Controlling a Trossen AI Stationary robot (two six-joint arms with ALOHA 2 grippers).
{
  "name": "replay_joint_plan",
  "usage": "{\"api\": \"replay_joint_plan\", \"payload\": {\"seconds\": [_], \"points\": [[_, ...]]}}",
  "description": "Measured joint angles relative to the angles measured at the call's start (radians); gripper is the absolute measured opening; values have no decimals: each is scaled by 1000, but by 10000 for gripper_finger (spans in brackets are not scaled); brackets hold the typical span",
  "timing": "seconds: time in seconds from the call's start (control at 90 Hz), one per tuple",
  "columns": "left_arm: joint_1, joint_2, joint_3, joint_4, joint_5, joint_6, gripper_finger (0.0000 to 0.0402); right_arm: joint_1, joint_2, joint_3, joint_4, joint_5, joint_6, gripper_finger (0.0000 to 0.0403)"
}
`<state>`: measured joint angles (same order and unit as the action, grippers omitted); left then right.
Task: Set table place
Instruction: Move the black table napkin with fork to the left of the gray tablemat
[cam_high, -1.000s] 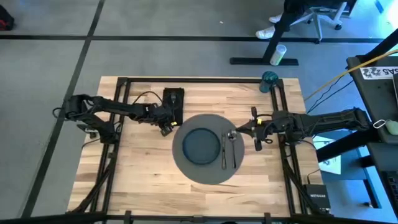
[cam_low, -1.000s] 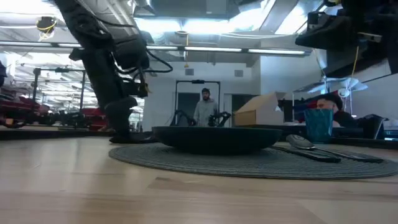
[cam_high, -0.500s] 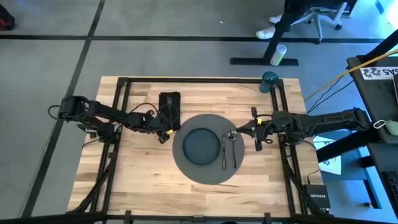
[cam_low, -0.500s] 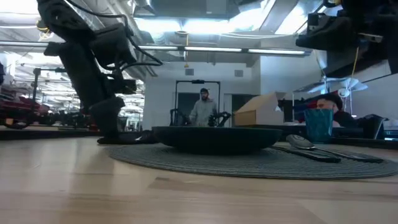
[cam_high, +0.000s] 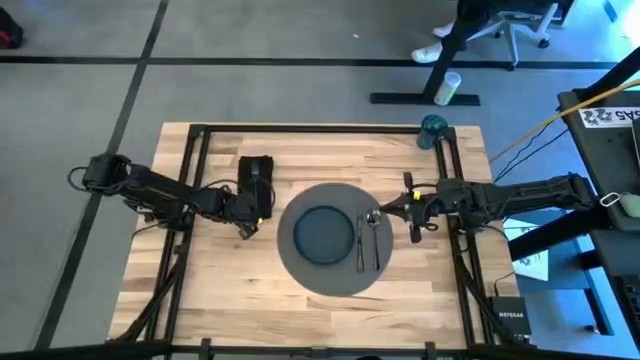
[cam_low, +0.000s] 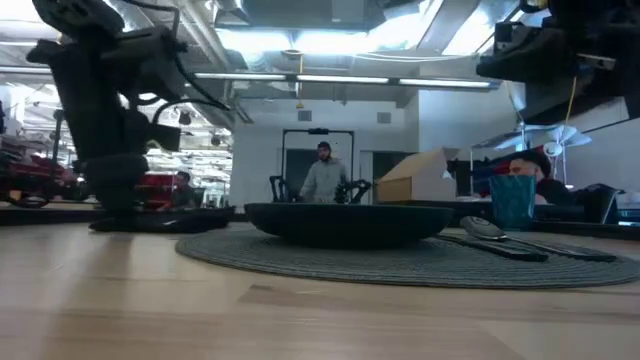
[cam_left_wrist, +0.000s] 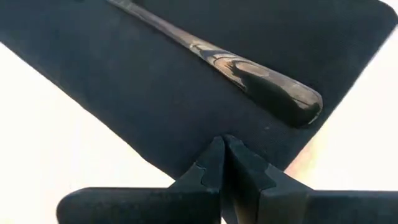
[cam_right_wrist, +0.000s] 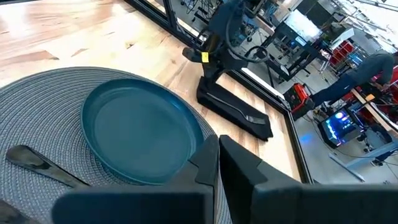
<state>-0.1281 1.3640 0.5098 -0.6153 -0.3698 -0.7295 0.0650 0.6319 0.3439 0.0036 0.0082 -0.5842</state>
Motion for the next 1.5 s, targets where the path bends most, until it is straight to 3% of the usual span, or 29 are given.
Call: {"api": "replay_joint_plan", "payload": {"seconds": [0.478,0.767,1.067,1.5], "points": [[-333,-1,2,21,2,-367,0,0,0,0,2,0,0,0],[-419,3,145,-113,32,-393,0,0,0,0,7,0,9,0],[-361,1,319,-166,-101,-226,0,0,0,0,17,0,9,0],[-118,28,247,-118,-91,41,0,0,0,0,25,0,1,0]]}}
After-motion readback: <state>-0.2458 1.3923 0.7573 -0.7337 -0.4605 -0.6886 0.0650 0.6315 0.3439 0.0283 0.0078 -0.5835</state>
